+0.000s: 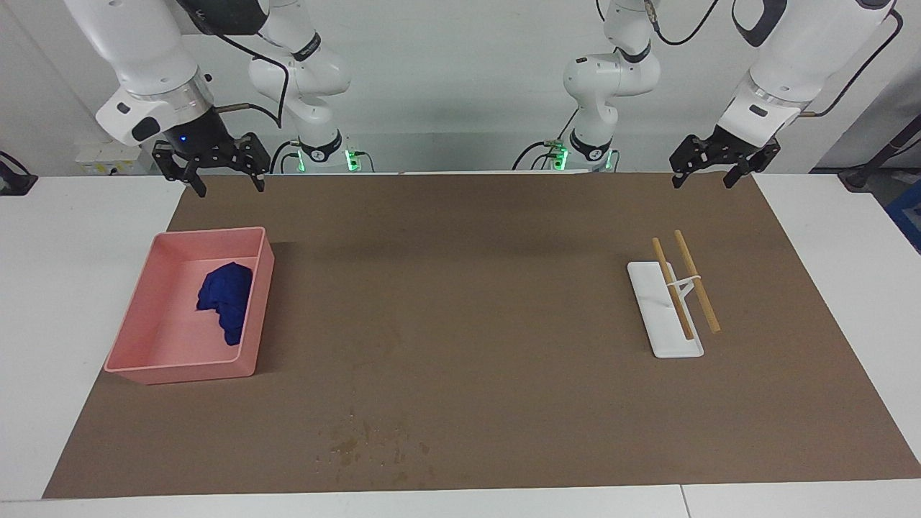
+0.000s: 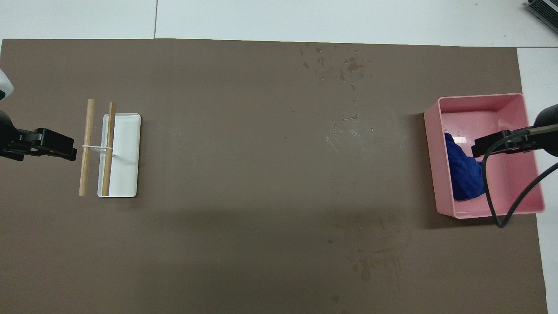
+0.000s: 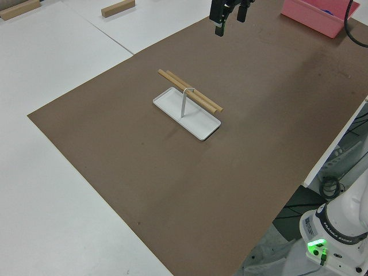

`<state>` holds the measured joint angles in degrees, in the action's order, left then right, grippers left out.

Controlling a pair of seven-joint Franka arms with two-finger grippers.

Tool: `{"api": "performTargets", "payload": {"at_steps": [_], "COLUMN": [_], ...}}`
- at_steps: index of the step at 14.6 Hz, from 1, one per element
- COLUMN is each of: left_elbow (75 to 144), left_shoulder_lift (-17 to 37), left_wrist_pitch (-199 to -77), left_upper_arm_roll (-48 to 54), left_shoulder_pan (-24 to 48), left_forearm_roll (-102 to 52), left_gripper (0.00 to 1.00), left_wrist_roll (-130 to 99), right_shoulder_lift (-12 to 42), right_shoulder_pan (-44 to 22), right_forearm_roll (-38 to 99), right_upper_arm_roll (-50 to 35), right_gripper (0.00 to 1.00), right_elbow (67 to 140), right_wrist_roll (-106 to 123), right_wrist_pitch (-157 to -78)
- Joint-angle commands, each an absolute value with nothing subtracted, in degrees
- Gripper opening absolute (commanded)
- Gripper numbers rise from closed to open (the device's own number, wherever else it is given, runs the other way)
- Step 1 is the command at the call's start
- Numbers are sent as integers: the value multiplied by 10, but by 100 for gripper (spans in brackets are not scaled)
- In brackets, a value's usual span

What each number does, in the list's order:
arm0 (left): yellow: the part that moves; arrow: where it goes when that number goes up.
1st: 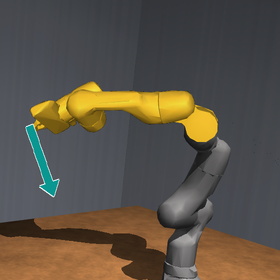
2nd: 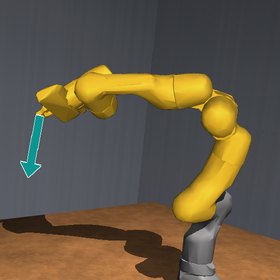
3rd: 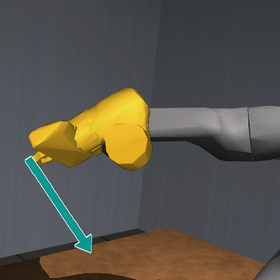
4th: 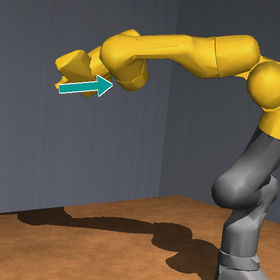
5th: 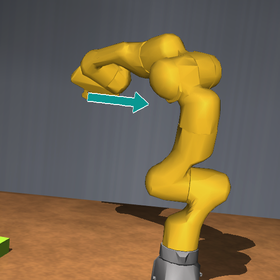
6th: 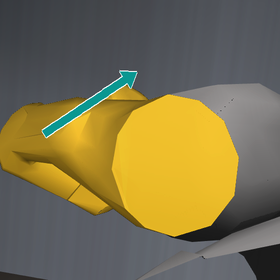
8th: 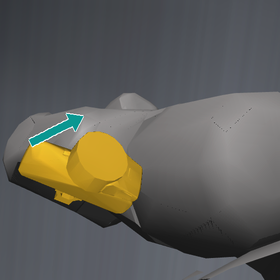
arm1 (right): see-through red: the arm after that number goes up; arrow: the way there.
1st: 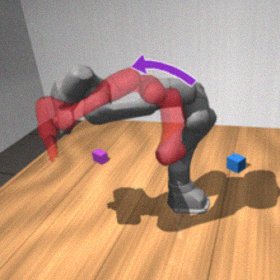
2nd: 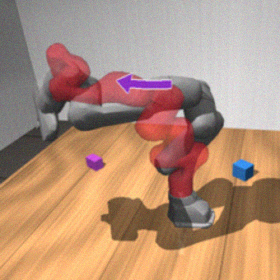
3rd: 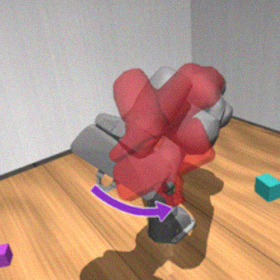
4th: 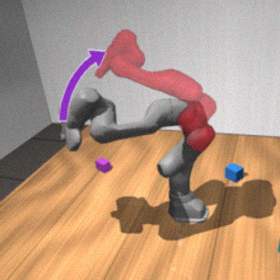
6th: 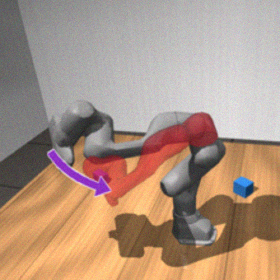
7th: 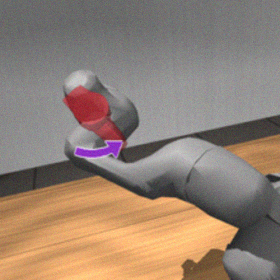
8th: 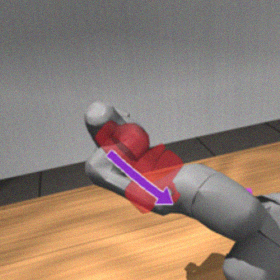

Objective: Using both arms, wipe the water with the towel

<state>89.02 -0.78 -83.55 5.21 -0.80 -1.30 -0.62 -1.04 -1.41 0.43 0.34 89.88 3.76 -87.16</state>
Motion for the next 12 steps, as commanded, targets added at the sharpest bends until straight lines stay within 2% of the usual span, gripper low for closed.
{"api": "performTargets", "payload": {"at_steps": [1, 12], "left_elbow": [898, 898], "left_shoulder_lift": [-15, -15], "left_wrist_pitch": [-834, -834], "left_upper_arm_roll": [50, 50], "left_shoulder_pan": [-9, -9], "left_forearm_roll": [-19, -19], "left_gripper": [100, 100], "left_wrist_roll": [-1, 0], "right_shoulder_lift": [-11, -11], "right_shoulder_pan": [-21, -21], "right_forearm_roll": [-1, -8], "right_upper_arm_roll": [10, 10], "right_gripper": [100, 100], "right_elbow": [902, 904], "right_wrist_roll": [29, 31], "right_wrist_pitch": [-888, -894]}}
